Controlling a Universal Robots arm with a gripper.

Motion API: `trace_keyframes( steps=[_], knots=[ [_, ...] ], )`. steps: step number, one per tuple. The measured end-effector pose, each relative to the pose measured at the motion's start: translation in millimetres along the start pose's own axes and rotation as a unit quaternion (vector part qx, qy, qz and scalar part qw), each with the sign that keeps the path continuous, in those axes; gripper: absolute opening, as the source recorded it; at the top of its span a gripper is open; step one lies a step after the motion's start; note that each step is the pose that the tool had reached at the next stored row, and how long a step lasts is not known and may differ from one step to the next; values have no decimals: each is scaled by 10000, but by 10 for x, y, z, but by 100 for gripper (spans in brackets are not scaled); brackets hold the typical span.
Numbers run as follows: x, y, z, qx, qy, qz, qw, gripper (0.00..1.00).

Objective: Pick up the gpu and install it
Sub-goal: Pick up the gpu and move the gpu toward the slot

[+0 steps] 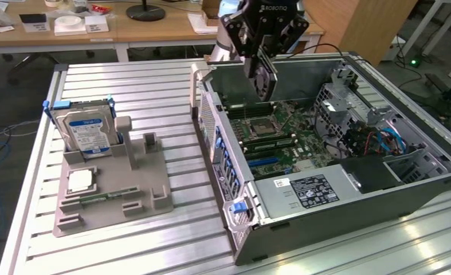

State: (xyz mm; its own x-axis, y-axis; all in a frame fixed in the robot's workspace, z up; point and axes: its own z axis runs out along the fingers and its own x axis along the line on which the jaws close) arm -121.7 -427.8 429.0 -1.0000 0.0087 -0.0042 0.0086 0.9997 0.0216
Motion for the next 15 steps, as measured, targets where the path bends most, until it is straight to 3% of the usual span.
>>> trace_keyframes(
  steps=[15],
  knots=[
    [-40, 0, 7, 5, -18, -1, 10000, 28]
  ],
)
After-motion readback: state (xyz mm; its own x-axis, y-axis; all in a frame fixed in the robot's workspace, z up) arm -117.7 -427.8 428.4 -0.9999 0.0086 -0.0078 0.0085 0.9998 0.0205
